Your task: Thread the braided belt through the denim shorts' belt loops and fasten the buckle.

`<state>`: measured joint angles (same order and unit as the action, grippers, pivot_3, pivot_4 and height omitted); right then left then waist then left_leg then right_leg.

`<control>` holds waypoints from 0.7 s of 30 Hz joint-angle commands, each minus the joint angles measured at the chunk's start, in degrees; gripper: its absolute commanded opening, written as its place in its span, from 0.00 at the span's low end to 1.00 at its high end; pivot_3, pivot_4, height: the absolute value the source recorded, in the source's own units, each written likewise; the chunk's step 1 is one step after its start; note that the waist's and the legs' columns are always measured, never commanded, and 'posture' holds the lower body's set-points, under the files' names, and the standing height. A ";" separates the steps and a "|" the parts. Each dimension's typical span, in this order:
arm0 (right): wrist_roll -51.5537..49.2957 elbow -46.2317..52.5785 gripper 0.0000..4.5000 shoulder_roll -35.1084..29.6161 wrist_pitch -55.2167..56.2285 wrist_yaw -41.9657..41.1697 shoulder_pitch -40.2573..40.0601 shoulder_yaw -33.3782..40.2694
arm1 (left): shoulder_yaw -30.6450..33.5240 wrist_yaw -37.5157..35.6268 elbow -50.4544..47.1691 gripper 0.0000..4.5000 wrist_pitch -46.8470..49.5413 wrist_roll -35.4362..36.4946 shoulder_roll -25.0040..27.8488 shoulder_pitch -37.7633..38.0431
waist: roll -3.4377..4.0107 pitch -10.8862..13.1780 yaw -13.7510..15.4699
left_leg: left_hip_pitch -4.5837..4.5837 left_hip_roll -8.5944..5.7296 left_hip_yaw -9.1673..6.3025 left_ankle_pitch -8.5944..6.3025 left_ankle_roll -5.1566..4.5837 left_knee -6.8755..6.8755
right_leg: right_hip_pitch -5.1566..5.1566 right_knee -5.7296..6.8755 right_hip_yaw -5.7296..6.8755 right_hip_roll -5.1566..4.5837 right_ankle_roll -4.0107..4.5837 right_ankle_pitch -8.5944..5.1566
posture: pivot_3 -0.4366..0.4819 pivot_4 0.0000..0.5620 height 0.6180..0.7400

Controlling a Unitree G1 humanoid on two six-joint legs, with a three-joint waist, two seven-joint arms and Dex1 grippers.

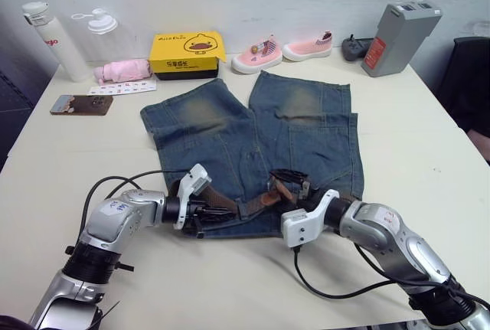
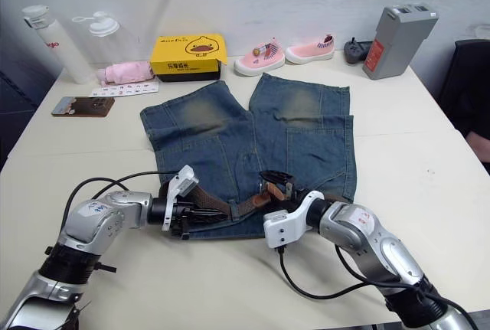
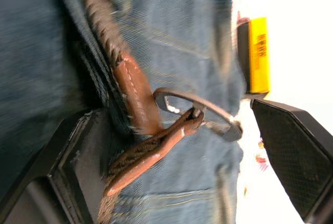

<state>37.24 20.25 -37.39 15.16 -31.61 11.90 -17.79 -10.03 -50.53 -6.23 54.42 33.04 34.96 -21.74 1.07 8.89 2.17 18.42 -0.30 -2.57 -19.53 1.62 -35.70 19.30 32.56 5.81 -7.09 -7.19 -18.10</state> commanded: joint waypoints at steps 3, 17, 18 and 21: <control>1.44 2.78 1.00 0.64 3.39 1.48 0.89 -0.54 | 0.38 -0.16 -1.65 0.00 0.72 0.57 -0.66 0.22 | 0.00 0.00 -0.16 | 0.00 0.00 -0.01 0.00 0.00 -0.01 | -0.01 0.00 0.00 0.00 0.01 0.00 | 0.48 0.27 0.77; 1.96 1.16 0.40 0.75 4.94 0.18 1.72 -0.78 | 1.49 0.35 -2.48 0.00 1.86 1.02 -0.94 1.03 | 0.00 0.00 -0.68 | 0.00 0.01 -0.03 0.01 -0.02 -0.06 | 0.00 0.08 -0.02 0.01 0.04 -0.02 | 0.48 0.27 0.77; 1.83 1.31 0.28 0.71 4.96 0.05 1.49 -0.79 | 1.52 0.34 -2.58 0.00 1.93 1.05 -0.92 1.13 | 0.00 0.00 -0.71 | 0.00 0.01 -0.03 0.01 -0.02 -0.06 | 0.00 0.09 -0.02 0.02 0.04 -0.02 | 0.48 0.27 0.77; 0.52 2.03 0.02 0.49 4.50 -1.33 0.51 -0.98 | 1.59 0.33 -2.78 0.00 2.12 1.05 -0.93 1.31 | 0.00 -0.01 -0.76 | 0.00 0.03 -0.03 0.02 -0.03 -0.11 | 0.00 0.12 -0.03 0.05 0.07 -0.04 | 0.48 0.27 0.77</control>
<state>39.90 19.82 -36.99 19.19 -32.39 12.65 -19.73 -8.59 -49.84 -6.70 56.28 33.23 34.27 -20.99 1.07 8.88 1.41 18.42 -0.25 -2.61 -19.52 1.59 -35.83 19.30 32.68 5.78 -7.02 -7.12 -18.14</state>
